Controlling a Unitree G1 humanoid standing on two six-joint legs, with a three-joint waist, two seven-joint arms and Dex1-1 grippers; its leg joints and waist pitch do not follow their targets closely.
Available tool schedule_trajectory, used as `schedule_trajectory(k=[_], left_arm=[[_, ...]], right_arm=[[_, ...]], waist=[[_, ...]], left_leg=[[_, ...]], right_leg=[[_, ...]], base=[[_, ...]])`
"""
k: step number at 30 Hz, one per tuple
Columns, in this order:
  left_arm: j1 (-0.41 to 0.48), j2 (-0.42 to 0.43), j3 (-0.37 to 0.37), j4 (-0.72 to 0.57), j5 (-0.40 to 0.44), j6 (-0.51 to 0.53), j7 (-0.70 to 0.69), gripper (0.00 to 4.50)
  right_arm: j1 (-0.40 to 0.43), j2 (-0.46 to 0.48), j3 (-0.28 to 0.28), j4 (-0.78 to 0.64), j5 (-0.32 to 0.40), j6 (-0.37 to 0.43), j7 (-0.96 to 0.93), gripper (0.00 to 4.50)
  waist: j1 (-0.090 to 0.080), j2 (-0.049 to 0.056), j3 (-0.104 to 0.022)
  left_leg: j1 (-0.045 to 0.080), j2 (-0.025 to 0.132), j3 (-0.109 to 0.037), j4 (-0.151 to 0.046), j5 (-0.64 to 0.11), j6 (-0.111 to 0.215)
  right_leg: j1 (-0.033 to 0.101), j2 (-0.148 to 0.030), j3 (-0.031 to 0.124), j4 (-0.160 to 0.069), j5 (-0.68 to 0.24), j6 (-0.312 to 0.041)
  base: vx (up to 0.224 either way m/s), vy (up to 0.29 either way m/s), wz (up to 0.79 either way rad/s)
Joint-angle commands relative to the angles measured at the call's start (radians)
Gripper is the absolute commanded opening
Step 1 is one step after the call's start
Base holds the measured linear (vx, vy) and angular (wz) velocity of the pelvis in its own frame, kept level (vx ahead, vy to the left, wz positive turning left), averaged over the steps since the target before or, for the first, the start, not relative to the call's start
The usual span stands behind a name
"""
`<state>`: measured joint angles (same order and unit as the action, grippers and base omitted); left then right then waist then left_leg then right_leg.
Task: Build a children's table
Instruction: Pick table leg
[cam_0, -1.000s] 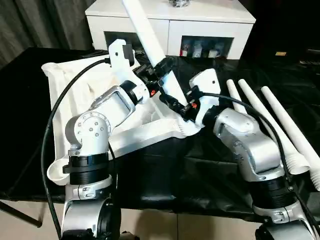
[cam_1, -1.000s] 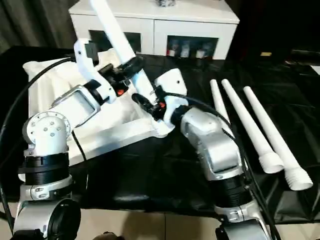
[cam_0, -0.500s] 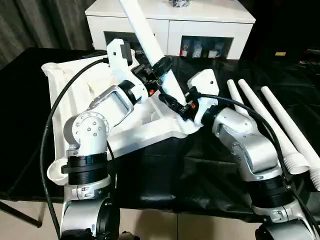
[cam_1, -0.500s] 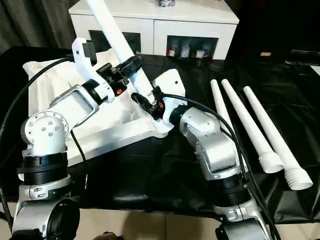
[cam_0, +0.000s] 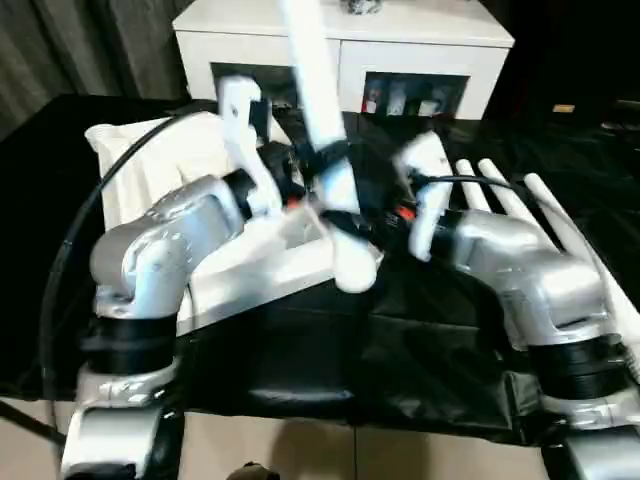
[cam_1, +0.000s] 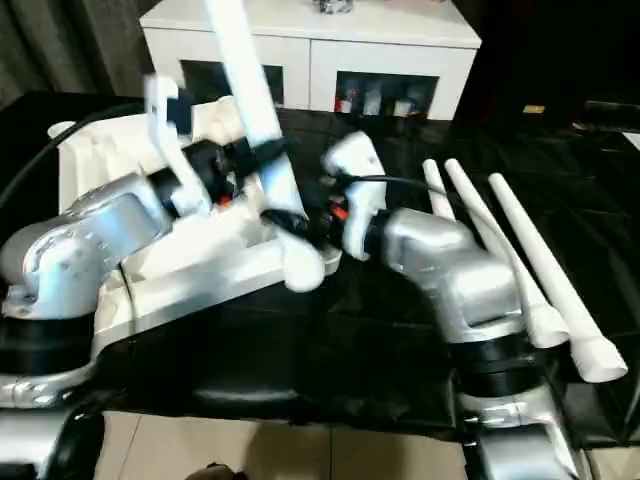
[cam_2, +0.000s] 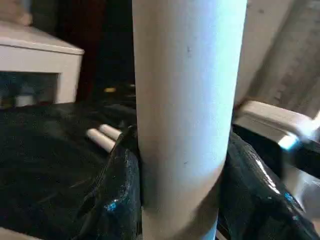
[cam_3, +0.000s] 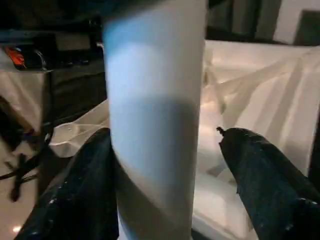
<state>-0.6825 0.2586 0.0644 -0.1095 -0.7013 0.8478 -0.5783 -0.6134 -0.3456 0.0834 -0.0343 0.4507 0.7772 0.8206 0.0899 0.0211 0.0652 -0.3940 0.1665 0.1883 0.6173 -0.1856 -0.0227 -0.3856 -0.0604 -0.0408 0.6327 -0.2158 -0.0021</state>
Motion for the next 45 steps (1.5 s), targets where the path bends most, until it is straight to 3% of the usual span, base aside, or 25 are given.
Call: schedule_trajectory(k=[1,5,12,13,18,30,33,38,42,45], left_arm=[[-0.008,0.018,-0.01,-0.035,-0.029,0.001,-0.053,1.83],[-0.014,0.035,-0.015,-0.033,-0.041,0.001,-0.096,1.83],[-0.031,0.051,-0.028,-0.015,-0.057,0.002,-0.163,1.83],[-0.031,0.053,-0.031,-0.013,-0.058,0.001,-0.173,1.83],[-0.03,0.052,-0.034,-0.009,-0.056,-0.003,-0.182,1.83],[-0.03,0.042,-0.02,0.013,-0.045,-0.017,-0.163,1.83],[-0.046,0.019,0.003,0.052,-0.019,-0.009,-0.075,2.52],[-0.05,-0.022,0.029,0.081,-0.002,-0.016,0.01,2.87],[-0.042,-0.104,0.036,0.082,0.064,-0.066,0.173,3.19],[-0.047,-0.142,0.037,0.091,0.11,-0.091,0.267,3.45]], right_arm=[[-0.032,-0.022,-0.039,0.005,0.033,0.037,0.019,3.77],[-0.05,-0.046,-0.045,0.016,0.067,0.082,0.049,3.77],[-0.043,-0.123,0.037,0.005,0.08,0.124,0.164,3.77],[-0.038,-0.129,0.054,0.002,0.079,0.123,0.171,3.5],[-0.033,-0.129,0.068,-0.003,0.081,0.127,0.179,3.3],[-0.028,-0.095,0.037,-0.006,0.112,0.116,0.156,2.15],[-0.031,-0.063,0.018,0.002,0.095,0.08,0.104,1.97],[-0.032,-0.011,0.014,0.004,0.05,0.026,0.006,1.85],[-0.023,0.045,0.096,0.001,-0.1,-0.073,-0.148,1.85],[-0.027,0.084,0.112,0.014,-0.148,-0.096,-0.233,1.85]], waist=[[0.001,-0.008,-0.077],[0.001,-0.007,-0.079],[0.008,-0.006,-0.08],[0.007,-0.007,-0.08],[0.006,-0.006,-0.08],[0.007,-0.007,-0.081],[0.005,-0.008,-0.079],[0.003,-0.008,-0.078],[0.002,-0.009,-0.078],[-0.001,-0.011,-0.078]], left_leg=[[0.029,0.059,-0.027,-0.069,-0.078,-0.003],[0.03,0.058,-0.025,-0.067,-0.062,-0.003],[0.029,0.059,-0.026,-0.065,-0.062,-0.002],[0.029,0.058,-0.026,-0.064,-0.062,-0.002],[0.028,0.059,-0.026,-0.064,-0.064,-0.001],[0.028,0.059,-0.026,-0.063,-0.069,-0.004],[0.029,0.058,-0.025,-0.063,-0.087,-0.015],[0.029,0.059,-0.027,-0.065,-0.103,-0.033],[0.027,0.06,-0.029,-0.066,-0.094,-0.041],[0.025,0.058,-0.028,-0.066,-0.096,-0.036]], right_leg=[[0.044,-0.081,0.045,-0.059,-0.026,-0.236],[0.042,-0.08,0.045,-0.057,-0.002,-0.239],[0.044,-0.081,0.044,-0.054,0.011,-0.248],[0.044,-0.081,0.044,-0.055,0.009,-0.249],[0.045,-0.081,0.044,-0.055,0.004,-0.254],[0.044,-0.082,0.045,-0.054,-0.001,-0.257],[0.041,-0.082,0.046,-0.057,-0.028,-0.255],[0.041,-0.083,0.046,-0.06,-0.062,-0.238],[0.041,-0.083,0.047,-0.061,-0.056,-0.221],[0.043,-0.083,0.048,-0.063,-0.053,-0.212]], base=[[0.0,0.0,0.0],[0.0,0.0,0.0],[0.0,0.0,0.0],[0.0,0.0,0.0],[0.0,0.0,0.0],[0.0,0.0,0.0],[0.0,0.0,0.0],[0.0,0.0,0.0],[0.0,0.0,0.0],[0.0,0.0,0.0]])
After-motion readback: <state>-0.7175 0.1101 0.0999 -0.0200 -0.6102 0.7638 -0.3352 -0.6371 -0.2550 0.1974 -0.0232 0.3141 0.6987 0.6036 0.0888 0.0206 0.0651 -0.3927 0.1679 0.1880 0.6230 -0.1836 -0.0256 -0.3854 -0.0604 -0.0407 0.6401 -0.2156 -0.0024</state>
